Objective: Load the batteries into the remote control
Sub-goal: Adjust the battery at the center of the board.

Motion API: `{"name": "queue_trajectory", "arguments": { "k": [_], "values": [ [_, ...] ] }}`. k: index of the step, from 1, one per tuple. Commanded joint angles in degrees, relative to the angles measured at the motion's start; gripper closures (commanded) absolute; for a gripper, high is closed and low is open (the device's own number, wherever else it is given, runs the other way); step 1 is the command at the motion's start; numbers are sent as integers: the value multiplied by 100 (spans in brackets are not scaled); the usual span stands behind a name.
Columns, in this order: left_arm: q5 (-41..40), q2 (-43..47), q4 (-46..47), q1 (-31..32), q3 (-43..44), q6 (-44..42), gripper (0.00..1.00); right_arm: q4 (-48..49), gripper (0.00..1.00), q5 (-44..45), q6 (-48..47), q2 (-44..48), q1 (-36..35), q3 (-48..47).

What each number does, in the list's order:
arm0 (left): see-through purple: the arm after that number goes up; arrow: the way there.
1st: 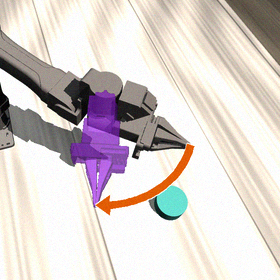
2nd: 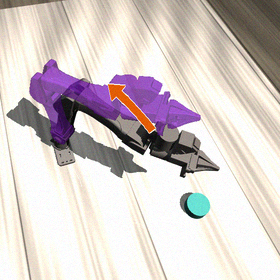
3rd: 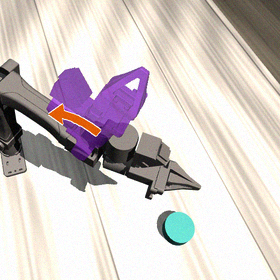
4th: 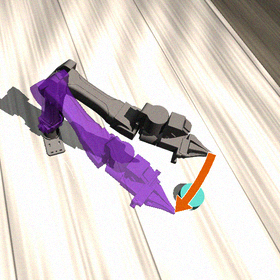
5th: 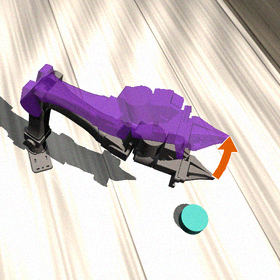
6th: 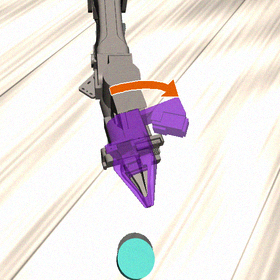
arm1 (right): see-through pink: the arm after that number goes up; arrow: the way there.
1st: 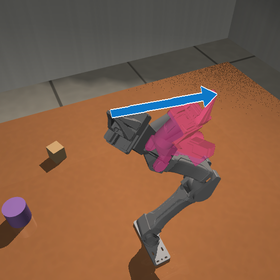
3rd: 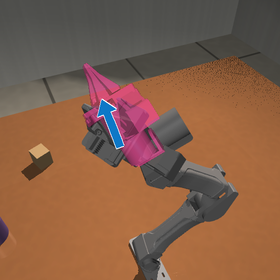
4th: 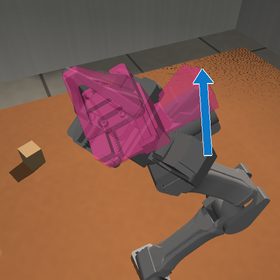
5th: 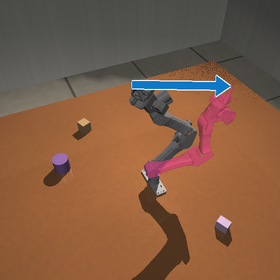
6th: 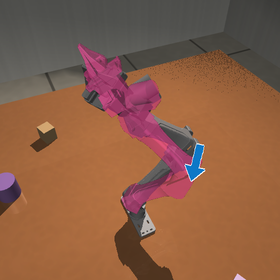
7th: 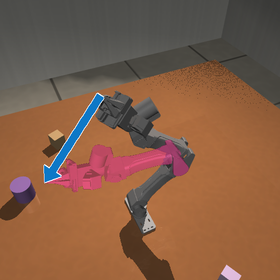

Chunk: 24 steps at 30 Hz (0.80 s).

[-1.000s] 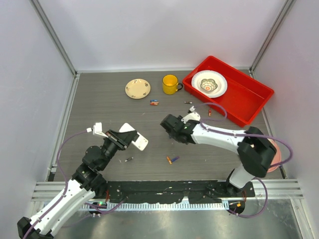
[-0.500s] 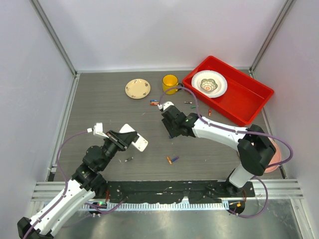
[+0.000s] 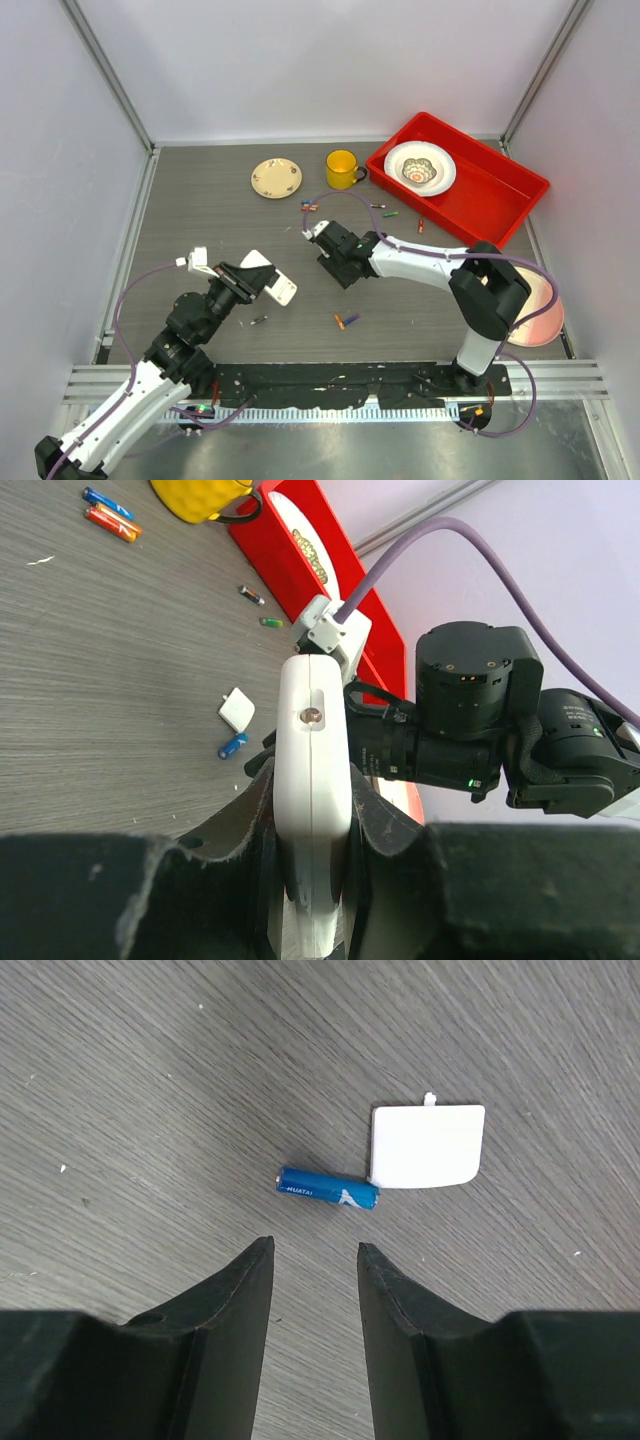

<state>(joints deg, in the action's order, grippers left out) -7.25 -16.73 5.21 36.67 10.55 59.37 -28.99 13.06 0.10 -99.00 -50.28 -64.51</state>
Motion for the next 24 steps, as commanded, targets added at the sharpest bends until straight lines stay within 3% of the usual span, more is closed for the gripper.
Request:
{"name": "queue_trajectory", "arguments": {
  "k": [1,2,3,5,6,14,24],
  "values": [
    [39,12,129,-28,35,-101,100,183,54,346,209,30,-52,-132],
    [39,21,138,-28,35,-110,100,331,53,251,297,117,-52,-71],
    [48,12,147,-28,35,-110,100,411,45,189,437,170,-61,-36],
    [57,-14,155,-28,35,-110,100,596,14,74,763,258,-61,26],
    [57,-14,164,-28,35,-110,100,631,11,-22,833,250,-52,26],
    [83,20,121,-28,35,-110,100,623,11,4,1053,-5,-8,140],
    [-5,109,59,-28,-53,-84,100,798,20,-137,1185,-119,220,386]
  ]
}}
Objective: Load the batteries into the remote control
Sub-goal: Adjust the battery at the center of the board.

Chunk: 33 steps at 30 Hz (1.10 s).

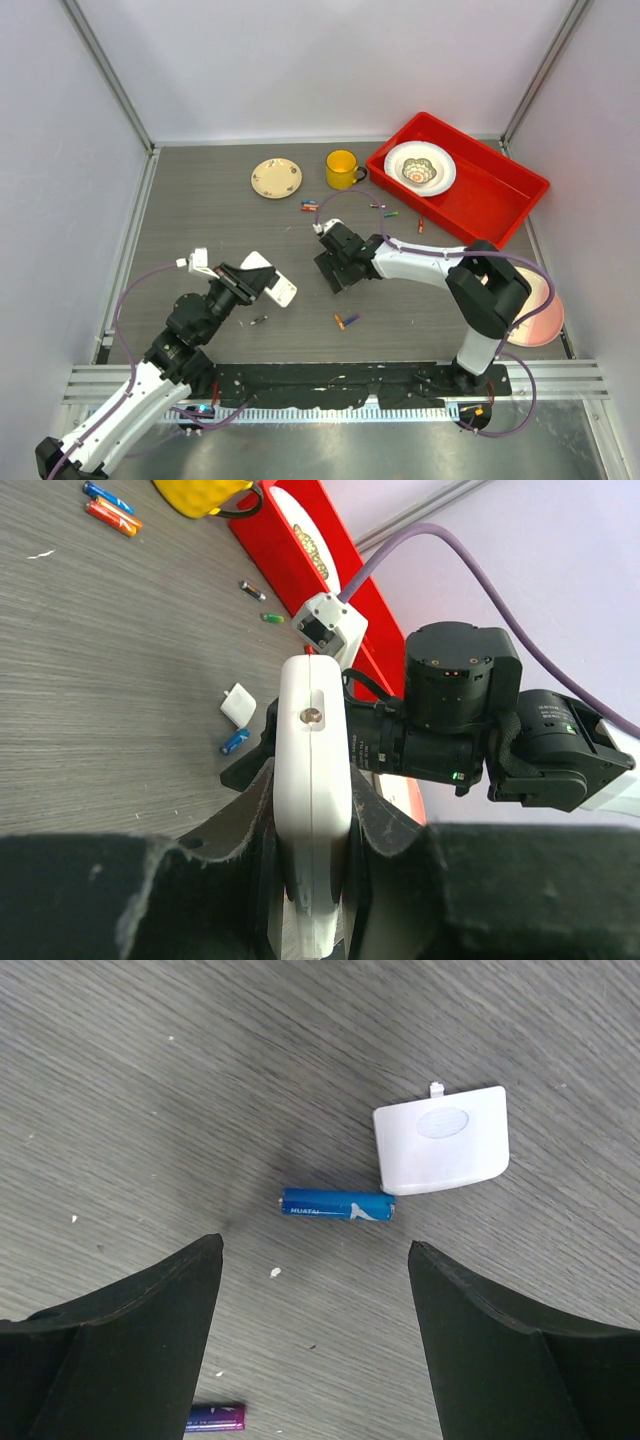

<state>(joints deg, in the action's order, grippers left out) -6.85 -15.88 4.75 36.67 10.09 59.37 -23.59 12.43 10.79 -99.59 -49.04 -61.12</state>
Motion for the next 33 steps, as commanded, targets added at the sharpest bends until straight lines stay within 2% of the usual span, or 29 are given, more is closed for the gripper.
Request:
{"name": "queue_trajectory", "arguments": {
  "k": [1,9,24,33],
  "values": [
    [-44,-3,113,-28,-7,-84,100,302,20,-117,125,-60,122,74],
    [-53,-170,289,-28,-51,-40,100,549,21,-442,90,-166,298,145],
    [-44,-337,439,-28,-95,30,100,698,34,-680,38,-307,465,329],
    [-71,-267,395,-28,-112,30,100,997,53,-821,301,-44,518,742]
  ]
}}
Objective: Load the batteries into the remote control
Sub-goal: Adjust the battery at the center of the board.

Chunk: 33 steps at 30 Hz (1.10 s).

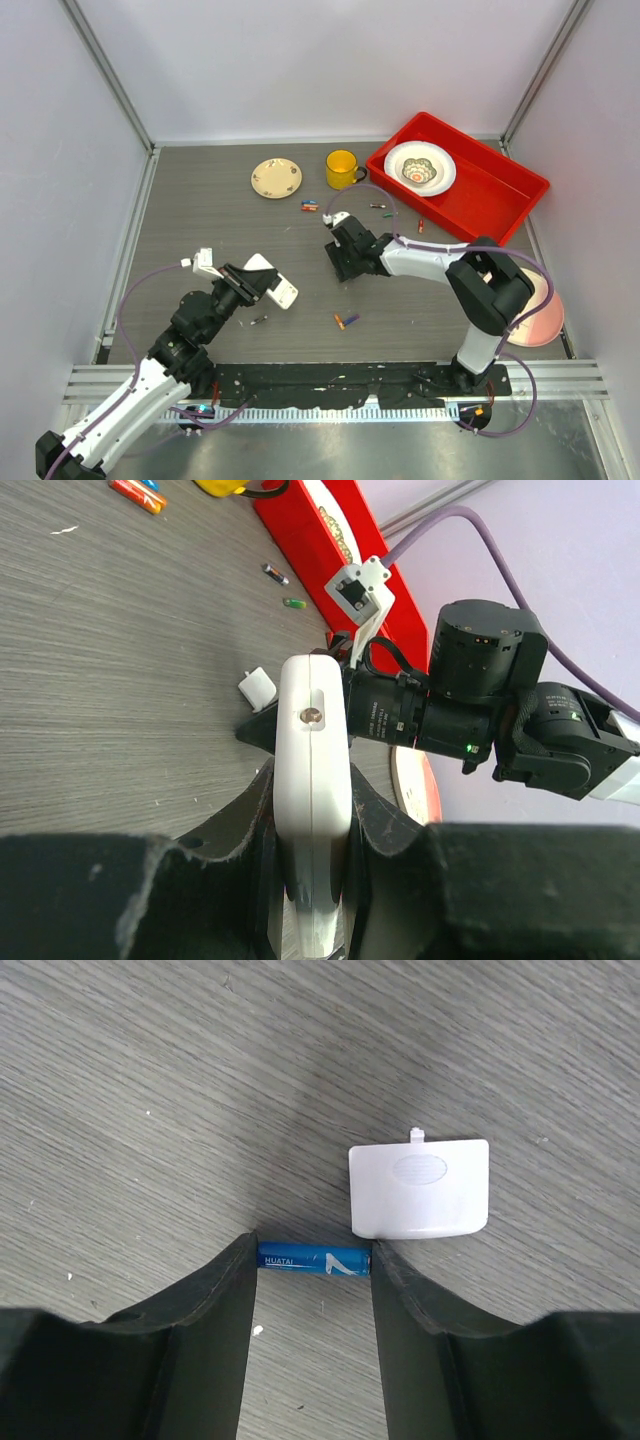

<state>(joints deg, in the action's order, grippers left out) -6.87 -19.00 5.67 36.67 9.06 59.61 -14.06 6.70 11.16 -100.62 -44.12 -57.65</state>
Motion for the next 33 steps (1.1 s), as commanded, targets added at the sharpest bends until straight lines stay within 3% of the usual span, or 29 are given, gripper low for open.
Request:
{"name": "queue_trajectory", "arguments": {
  "k": [1,8,11,12,13,20,25,32,33],
  "values": [
    [-68,37,303,-28,-9,6,100,122,58,-248,447,156,26,490],
    [-60,28,347,-28,-45,15,100,334,75,-117,1571,1096,-53,808],
    [-42,11,400,-28,-53,41,100,291,86,147,2238,1369,-88,834],
    [-33,-15,434,-28,-62,50,100,255,95,234,2450,1396,-79,843],
    [-33,-24,452,-19,-62,59,100,186,99,392,2722,1387,-88,834],
    [-25,-95,496,-28,-97,120,100,-438,99,1656,5332,774,-430,677],
    [-16,-121,505,-19,-89,138,100,-2028,99,2537,6967,-27,-878,-218],
    [-16,-25,339,-28,-45,103,100,-2478,99,2661,6918,-546,-932,-642],
    [-16,2,312,-19,-45,103,100,-2591,96,2687,6865,-642,-932,-721]
  ]
}}
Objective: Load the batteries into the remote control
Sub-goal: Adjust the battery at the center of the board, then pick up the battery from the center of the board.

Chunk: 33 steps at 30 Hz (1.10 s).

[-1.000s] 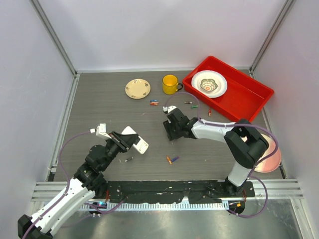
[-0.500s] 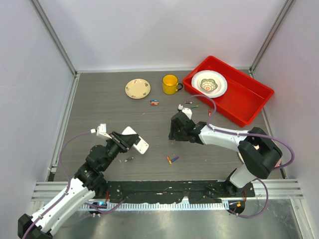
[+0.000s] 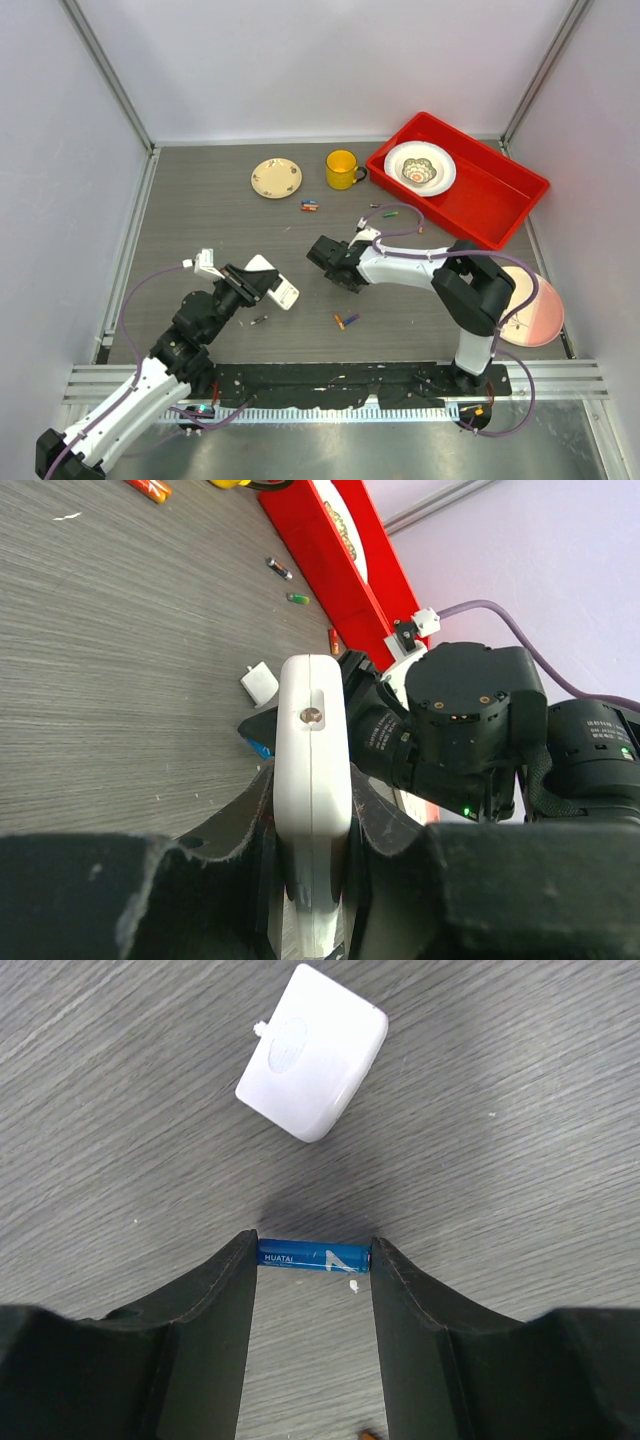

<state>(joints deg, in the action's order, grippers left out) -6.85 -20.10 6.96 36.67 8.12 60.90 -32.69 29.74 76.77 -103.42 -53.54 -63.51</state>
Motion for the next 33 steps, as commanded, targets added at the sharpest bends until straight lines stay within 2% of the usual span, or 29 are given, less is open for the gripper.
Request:
{"name": "queue_trajectory", "arguments": {
  "k": [1,2,6,11,13,14,17,20,25,28,29,31,32,33],
  "values": [
    [-35,129,148,-19,49,-26,100,-791,92,384,242,-407,1,-162],
    [-53,155,104,-19,49,-26,100,-853,86,401,146,-451,10,-206],
    [-53,129,77,-19,49,-26,100,-1064,72,375,-21,-618,10,-346],
    [17,32,147,-28,58,-8,100,-1056,59,261,-171,-715,10,-426],
    [26,-3,139,-19,76,-17,100,-1056,50,243,-224,-689,10,-470],
    [35,-20,148,-19,84,-26,100,-1056,42,252,-259,-680,10,-496],
    [70,-64,139,-19,111,-35,100,-1047,31,322,-382,-601,-7,-584],
    [96,-100,156,-19,137,-35,100,-907,25,454,-549,-364,-7,-567],
    [61,-38,148,-19,163,-52,100,-537,22,804,-1014,365,-78,-444],
    [70,14,60,-19,190,-79,100,-116,13,1269,-1865,1205,-244,-216],
    [70,32,42,-19,190,-79,100,398,8,1202,-2773,1453,-271,-93],
    [87,85,42,-19,164,-70,100,1155,8,687,-3839,2207,-262,503],
    [157,94,60,-28,129,-70,100,1916,8,378,-4376,2412,-245,723],
    [210,120,95,-28,111,-70,100,2159,13,236,-5217,2614,-227,1056]
  ]
}}
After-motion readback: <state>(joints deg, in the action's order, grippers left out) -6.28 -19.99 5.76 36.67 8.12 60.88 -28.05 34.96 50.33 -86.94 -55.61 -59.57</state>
